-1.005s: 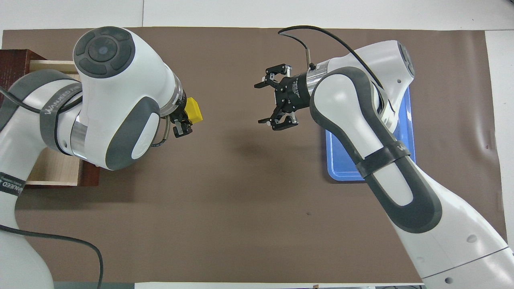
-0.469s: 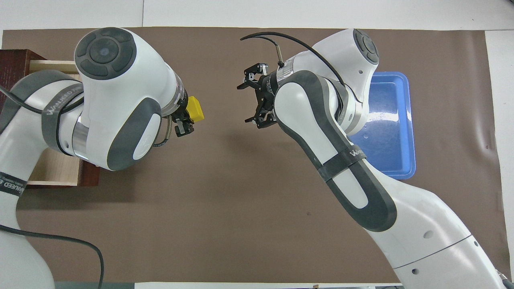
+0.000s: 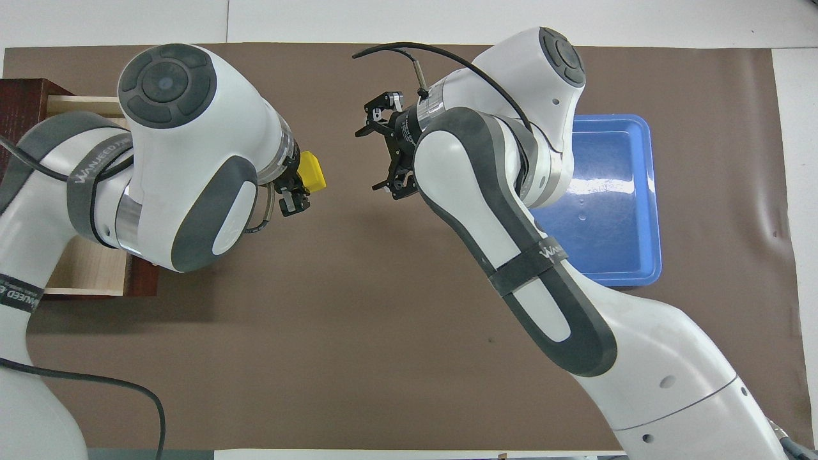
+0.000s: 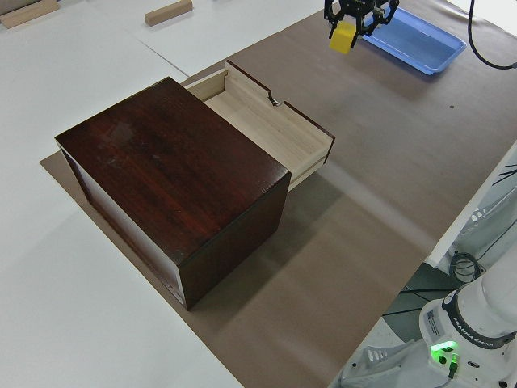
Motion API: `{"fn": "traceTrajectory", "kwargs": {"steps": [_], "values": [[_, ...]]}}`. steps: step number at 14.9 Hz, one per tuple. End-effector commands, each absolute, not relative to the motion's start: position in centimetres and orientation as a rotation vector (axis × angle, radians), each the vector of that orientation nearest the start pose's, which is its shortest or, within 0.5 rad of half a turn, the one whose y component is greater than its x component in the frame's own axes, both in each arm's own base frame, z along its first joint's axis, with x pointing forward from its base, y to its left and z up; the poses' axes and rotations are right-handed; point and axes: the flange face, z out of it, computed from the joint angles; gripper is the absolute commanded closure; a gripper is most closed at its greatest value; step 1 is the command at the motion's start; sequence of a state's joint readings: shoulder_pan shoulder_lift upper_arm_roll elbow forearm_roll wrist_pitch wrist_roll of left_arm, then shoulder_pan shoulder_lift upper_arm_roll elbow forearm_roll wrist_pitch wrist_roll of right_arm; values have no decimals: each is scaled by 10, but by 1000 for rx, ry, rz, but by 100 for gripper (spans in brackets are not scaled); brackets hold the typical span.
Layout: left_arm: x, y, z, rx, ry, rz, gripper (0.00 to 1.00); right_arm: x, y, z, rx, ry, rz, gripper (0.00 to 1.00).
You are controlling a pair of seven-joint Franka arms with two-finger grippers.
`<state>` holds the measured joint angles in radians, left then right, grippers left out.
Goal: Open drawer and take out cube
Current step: 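Lift the cube with the left gripper while the right gripper approaches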
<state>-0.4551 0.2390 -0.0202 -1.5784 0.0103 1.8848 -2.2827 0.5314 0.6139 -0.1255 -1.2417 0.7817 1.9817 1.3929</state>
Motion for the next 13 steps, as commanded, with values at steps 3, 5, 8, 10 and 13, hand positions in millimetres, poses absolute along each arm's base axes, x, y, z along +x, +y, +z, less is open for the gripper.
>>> {"fn": "traceTrajectory", "kwargs": {"steps": [3,5,8,10,13], "values": [[567,-300,505,1874,2416,16,100,662,371,436,-2103,1531,601,11],[567,-301,505,1874,2412,17,100,656,382,435,-2116,1542,607,11],[567,-301,504,1874,2412,17,100,650,389,436,-2125,1550,621,11],[567,-301,504,1873,2411,17,100,648,392,436,-2121,1562,628,11],[567,-301,504,1872,2408,20,100,645,401,446,-2121,1547,632,12]]}}
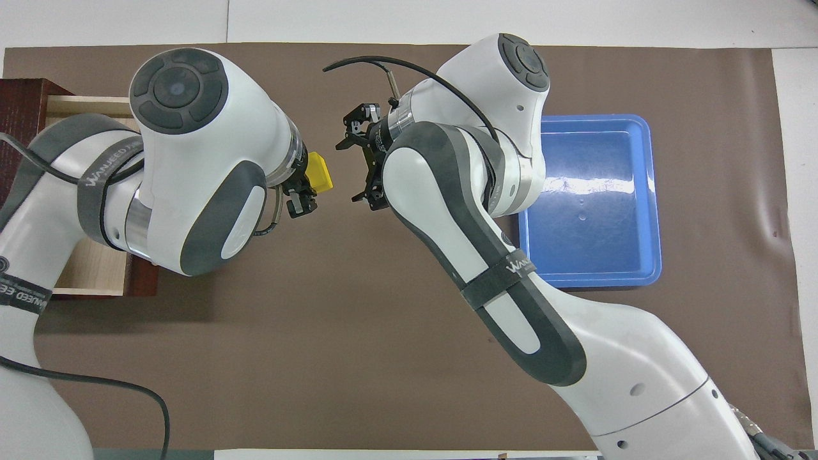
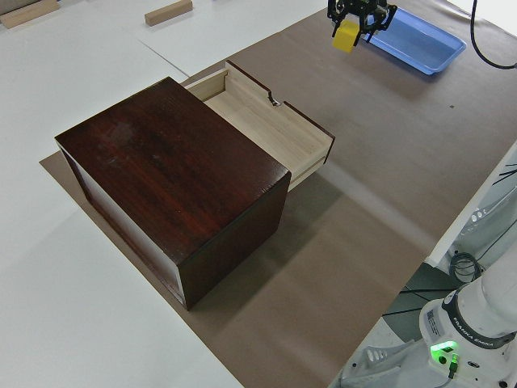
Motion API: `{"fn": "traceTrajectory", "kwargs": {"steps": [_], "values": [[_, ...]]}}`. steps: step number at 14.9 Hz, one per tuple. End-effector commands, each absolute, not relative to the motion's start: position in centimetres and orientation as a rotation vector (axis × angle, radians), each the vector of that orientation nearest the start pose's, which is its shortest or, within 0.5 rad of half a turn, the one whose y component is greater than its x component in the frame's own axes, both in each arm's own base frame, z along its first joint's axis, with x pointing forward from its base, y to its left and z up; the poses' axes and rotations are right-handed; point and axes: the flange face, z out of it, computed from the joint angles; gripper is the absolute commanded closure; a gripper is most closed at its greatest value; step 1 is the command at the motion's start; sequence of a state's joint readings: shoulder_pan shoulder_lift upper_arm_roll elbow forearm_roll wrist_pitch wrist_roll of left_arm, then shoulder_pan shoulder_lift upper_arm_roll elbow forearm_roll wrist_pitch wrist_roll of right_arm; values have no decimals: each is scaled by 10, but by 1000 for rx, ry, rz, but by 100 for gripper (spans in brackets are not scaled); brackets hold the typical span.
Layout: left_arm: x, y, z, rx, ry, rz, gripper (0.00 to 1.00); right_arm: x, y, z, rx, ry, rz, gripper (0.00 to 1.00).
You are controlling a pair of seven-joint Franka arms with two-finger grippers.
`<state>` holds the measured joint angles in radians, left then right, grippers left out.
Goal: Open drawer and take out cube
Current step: 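Close the right gripper on the yellow cube held by the left gripper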
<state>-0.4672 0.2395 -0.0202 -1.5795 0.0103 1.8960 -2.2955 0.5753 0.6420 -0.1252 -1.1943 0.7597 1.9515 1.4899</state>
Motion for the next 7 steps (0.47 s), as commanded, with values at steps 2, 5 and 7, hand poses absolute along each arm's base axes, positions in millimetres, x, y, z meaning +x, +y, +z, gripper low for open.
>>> {"fn": "traceTrajectory", "kwargs": {"steps": [2,5,7], "values": [[567,-301,504,1871,2407,18,100,645,405,448,-2115,1548,630,12],[568,-300,504,1870,2409,21,100,642,413,450,-2115,1547,632,12],[568,-300,504,1870,2408,21,100,642,415,449,-2114,1549,630,12]]}}
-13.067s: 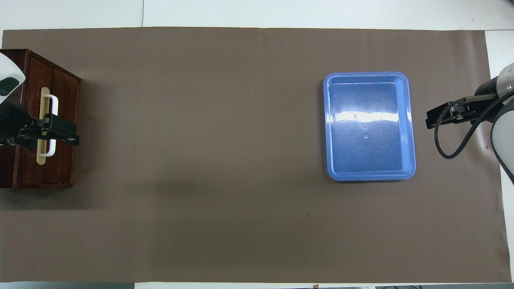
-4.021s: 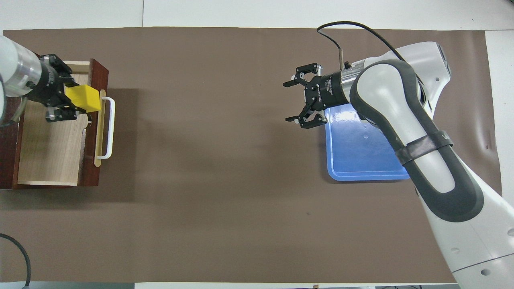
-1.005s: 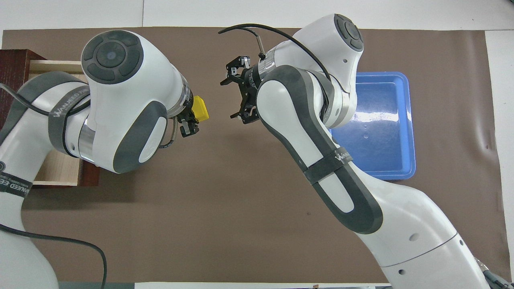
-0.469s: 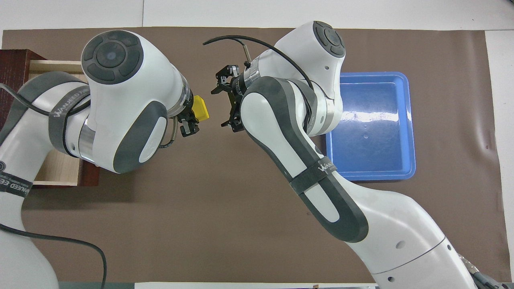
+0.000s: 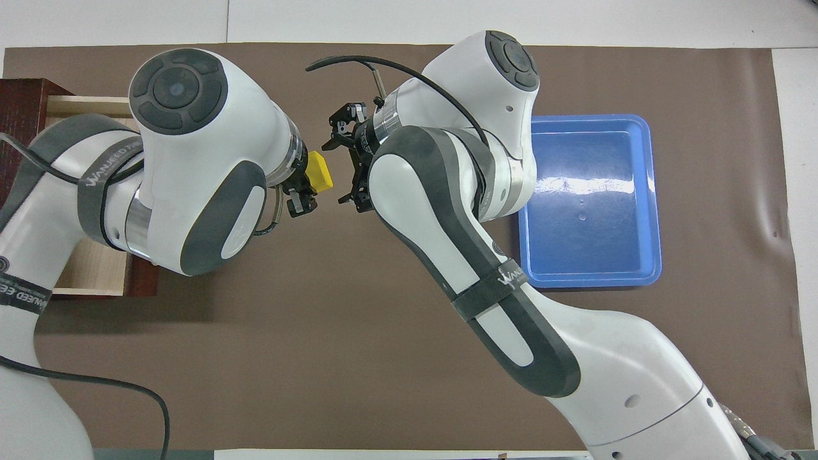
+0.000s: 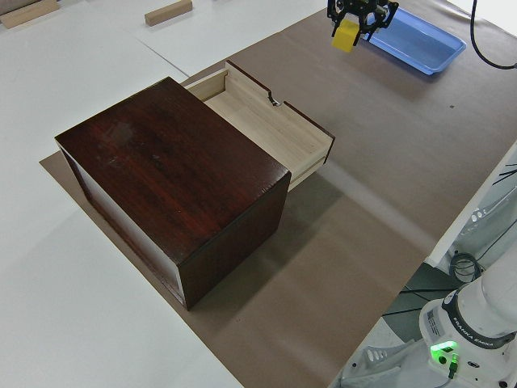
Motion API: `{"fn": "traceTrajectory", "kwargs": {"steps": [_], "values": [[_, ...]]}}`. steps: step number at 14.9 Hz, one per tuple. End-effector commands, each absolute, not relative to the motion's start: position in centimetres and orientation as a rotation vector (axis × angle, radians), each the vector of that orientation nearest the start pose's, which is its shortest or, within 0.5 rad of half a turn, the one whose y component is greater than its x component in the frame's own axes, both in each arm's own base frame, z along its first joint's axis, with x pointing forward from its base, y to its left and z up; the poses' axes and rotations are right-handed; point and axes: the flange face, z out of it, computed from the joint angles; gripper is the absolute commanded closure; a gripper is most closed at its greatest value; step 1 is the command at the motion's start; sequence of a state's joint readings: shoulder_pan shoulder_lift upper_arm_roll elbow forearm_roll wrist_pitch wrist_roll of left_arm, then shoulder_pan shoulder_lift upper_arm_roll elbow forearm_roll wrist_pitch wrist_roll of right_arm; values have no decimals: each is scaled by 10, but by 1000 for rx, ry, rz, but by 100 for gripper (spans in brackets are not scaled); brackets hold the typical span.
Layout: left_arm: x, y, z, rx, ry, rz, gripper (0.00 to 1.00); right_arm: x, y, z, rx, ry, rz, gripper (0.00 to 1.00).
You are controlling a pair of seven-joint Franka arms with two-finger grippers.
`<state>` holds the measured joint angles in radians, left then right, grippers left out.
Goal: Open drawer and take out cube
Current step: 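Close the right gripper on the yellow cube held by the left gripper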
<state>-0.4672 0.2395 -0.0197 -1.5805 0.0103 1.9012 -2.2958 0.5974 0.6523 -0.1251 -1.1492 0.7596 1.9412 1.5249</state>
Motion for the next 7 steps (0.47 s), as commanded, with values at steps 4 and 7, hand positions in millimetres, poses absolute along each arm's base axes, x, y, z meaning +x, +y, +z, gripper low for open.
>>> {"fn": "traceTrajectory", "kwargs": {"steps": [4,7], "values": [[565,-304,505,1877,2400,19,100,637,424,449,-2110,1558,631,12],[566,-303,505,1875,2402,19,100,640,426,453,-2098,1561,626,13]]}}
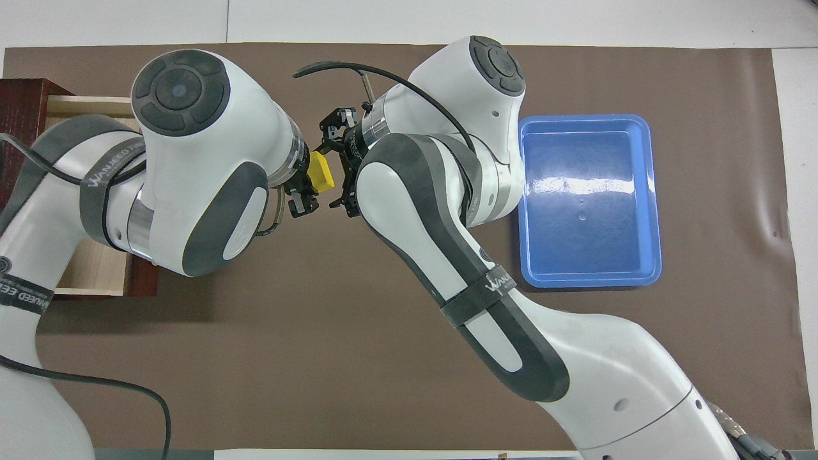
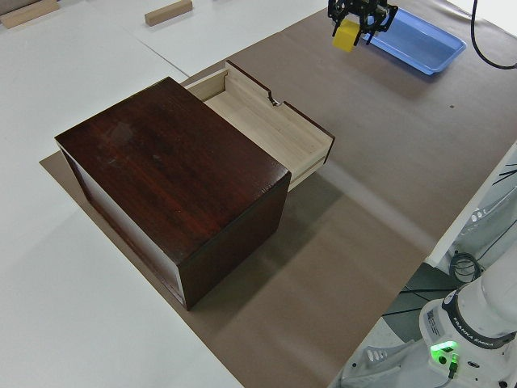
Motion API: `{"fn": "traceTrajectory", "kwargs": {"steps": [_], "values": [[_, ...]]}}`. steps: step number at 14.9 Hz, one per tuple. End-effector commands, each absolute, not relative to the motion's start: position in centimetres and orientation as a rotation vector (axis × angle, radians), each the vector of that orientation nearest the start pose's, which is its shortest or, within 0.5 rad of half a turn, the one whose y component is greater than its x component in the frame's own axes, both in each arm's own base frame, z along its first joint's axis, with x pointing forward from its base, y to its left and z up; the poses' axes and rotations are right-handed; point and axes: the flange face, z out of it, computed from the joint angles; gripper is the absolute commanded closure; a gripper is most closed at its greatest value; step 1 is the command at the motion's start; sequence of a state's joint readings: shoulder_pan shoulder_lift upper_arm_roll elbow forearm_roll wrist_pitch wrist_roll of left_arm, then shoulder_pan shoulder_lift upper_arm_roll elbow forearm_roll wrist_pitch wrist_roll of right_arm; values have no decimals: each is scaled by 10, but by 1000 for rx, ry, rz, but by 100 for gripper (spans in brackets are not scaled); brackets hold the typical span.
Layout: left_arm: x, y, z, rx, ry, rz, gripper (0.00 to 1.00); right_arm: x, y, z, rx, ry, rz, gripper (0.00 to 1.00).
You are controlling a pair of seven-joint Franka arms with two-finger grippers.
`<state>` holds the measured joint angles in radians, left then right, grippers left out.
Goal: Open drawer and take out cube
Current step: 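Close the right gripper on the yellow cube held by the left gripper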
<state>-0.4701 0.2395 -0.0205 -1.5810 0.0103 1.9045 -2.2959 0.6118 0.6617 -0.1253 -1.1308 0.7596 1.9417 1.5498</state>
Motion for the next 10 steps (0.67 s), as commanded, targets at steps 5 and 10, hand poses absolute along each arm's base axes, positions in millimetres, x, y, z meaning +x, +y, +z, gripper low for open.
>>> {"fn": "traceTrajectory", "kwargs": {"steps": [5,10], "values": [[565,-304,505,1877,2400,19,100,638,427,454,-2100,1564,628,29],[565,-304,505,1878,2398,19,100,638,427,454,-2099,1562,629,70]]}}
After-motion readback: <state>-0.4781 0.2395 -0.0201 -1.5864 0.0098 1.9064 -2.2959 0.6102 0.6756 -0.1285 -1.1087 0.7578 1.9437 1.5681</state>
